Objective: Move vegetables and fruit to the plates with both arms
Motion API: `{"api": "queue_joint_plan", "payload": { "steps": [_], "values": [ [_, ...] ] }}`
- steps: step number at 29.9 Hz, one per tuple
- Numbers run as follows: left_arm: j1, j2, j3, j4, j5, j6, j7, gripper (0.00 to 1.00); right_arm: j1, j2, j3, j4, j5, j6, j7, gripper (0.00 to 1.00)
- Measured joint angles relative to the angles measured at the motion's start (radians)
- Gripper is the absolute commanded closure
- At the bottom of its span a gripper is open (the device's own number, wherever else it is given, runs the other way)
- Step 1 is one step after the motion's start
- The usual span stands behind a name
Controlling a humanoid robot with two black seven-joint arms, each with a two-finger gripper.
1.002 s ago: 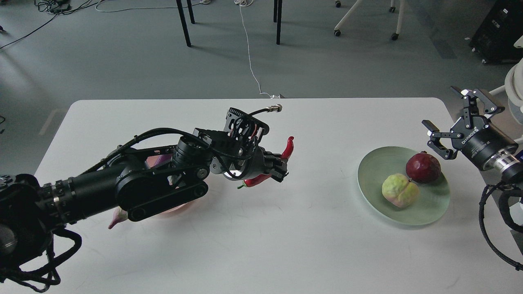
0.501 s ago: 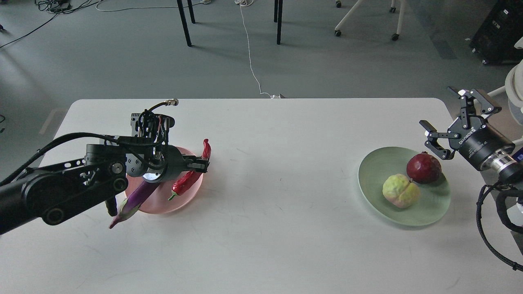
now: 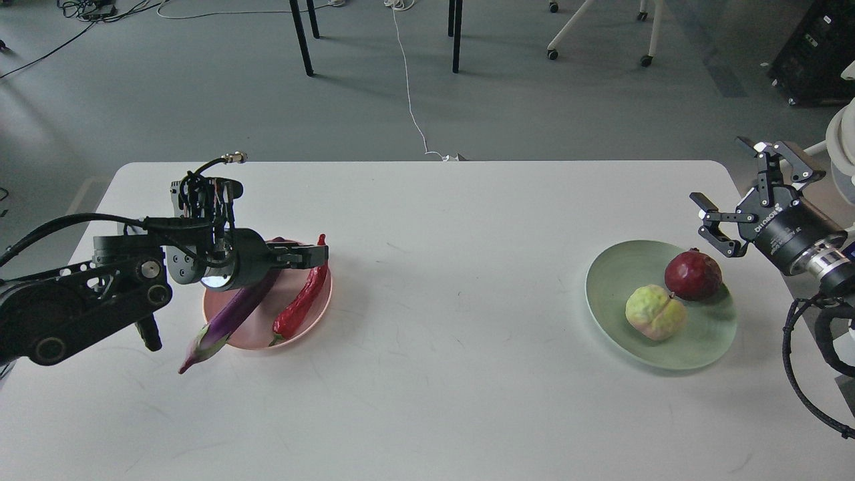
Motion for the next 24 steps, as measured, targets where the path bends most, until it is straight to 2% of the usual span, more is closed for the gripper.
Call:
{"api": "queue_joint_plan", "payload": {
  "steps": [3,5,10,12,15,18,21,24],
  "values": [
    [0.002,-0.089,-0.109,0.003,-0.062,0.127,-0.078,0.00,0.023,0.007,0.000,0.000,0.000,-0.003,0.000,0.01],
    [0.019,-0.147,-0.157,0.007,-0.148,0.197,-0.114,0.00,0.039,0.014,0.003,0.000,0.000,-0.014,0.000,0.01],
    [0.079,-0.259,-0.193,0.023,-0.467,0.368,-0.139,0.00,0.057,0.078,0.019,0.009,0.000,-0.067,0.000,0.01],
    [0.111,-0.316,-0.227,0.057,-0.552,0.407,-0.154,0.00,0.062,0.101,0.020,0.005,0.000,-0.074,0.000,0.01],
    [0.216,-0.403,-0.374,0.101,-0.590,0.410,-0.215,0.00,0.067,0.126,0.021,0.003,0.000,-0.075,0.000,0.01],
    [0.283,-0.461,-0.498,0.163,-0.594,0.341,-0.271,0.00,0.069,0.151,0.021,0.008,0.000,-0.069,0.000,0.01],
    [0.312,-0.515,-0.544,0.225,-0.594,0.253,-0.307,0.00,0.070,0.166,0.021,0.010,0.000,-0.067,0.000,0.01],
    [0.337,-0.532,-0.578,0.249,-0.594,0.214,-0.325,0.00,0.066,0.168,0.021,0.009,0.000,-0.067,0.000,0.01]
  ]
}}
